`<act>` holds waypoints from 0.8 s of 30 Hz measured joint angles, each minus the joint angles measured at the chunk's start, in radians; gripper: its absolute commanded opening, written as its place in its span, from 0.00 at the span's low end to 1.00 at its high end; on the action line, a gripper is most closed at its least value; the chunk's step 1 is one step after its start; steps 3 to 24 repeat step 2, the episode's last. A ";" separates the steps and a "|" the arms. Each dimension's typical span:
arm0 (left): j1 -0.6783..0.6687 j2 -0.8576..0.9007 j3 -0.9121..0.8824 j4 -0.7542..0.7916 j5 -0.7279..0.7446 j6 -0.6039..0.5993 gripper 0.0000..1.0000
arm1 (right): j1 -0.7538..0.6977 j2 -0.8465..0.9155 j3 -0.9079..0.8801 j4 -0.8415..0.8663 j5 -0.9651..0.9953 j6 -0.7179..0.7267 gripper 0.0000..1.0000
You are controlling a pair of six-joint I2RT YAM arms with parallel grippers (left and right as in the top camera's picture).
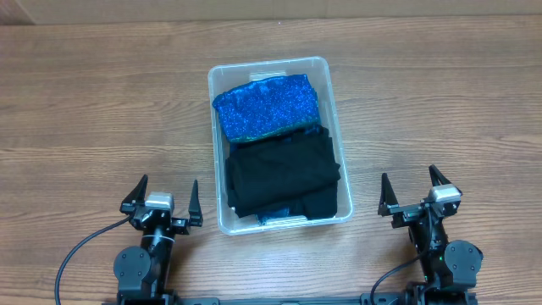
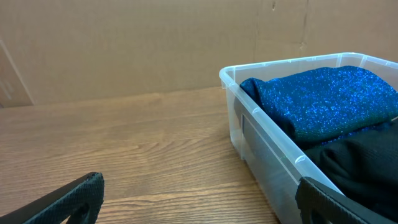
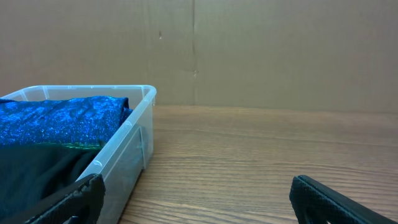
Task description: Pack container
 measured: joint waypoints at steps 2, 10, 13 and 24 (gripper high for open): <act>0.000 0.000 0.000 0.000 0.000 0.000 1.00 | 0.000 0.000 0.000 0.001 0.000 0.000 1.00; 0.000 0.000 0.000 0.000 0.000 0.000 1.00 | 0.000 0.000 0.000 0.001 0.000 0.000 1.00; 0.000 0.000 0.000 0.000 0.000 0.000 1.00 | 0.000 0.000 0.000 0.001 0.000 0.000 1.00; 0.000 0.000 0.000 0.000 0.000 0.000 1.00 | 0.000 0.000 0.000 0.001 0.000 0.000 1.00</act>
